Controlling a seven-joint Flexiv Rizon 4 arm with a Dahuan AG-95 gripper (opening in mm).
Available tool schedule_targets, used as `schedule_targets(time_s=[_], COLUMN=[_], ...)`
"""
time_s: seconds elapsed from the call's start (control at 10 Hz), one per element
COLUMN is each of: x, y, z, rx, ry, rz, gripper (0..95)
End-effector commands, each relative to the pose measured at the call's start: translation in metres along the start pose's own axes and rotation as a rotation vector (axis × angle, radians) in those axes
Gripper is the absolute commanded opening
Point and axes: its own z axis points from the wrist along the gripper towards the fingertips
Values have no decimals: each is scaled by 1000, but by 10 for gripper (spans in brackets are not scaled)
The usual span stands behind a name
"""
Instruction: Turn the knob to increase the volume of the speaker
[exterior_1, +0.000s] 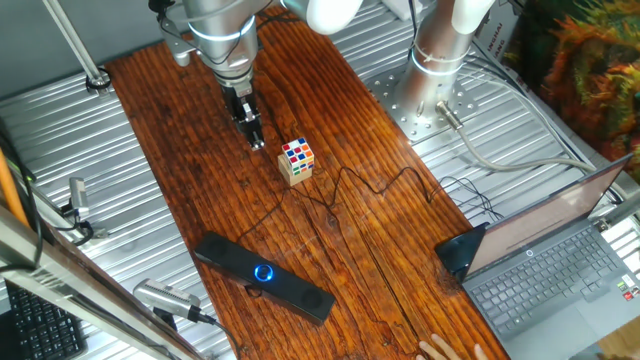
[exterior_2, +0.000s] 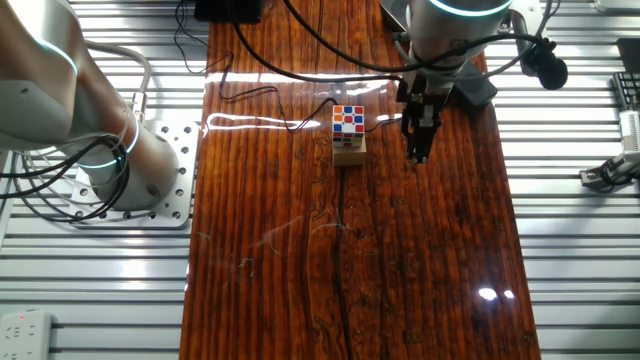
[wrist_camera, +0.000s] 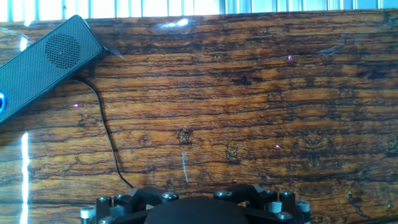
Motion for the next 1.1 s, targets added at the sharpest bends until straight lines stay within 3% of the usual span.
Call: schedule_targets(time_s=[0.1, 0.2, 0.3, 1.1], x=[0, 0, 0, 0], y=[0, 0, 0, 0], z=[0, 0, 0, -1], rx=[0, -32, -54, -49], ry=[0, -62, -63, -64], rz=[0, -110, -98, -102], gripper=[950, 0, 0, 0])
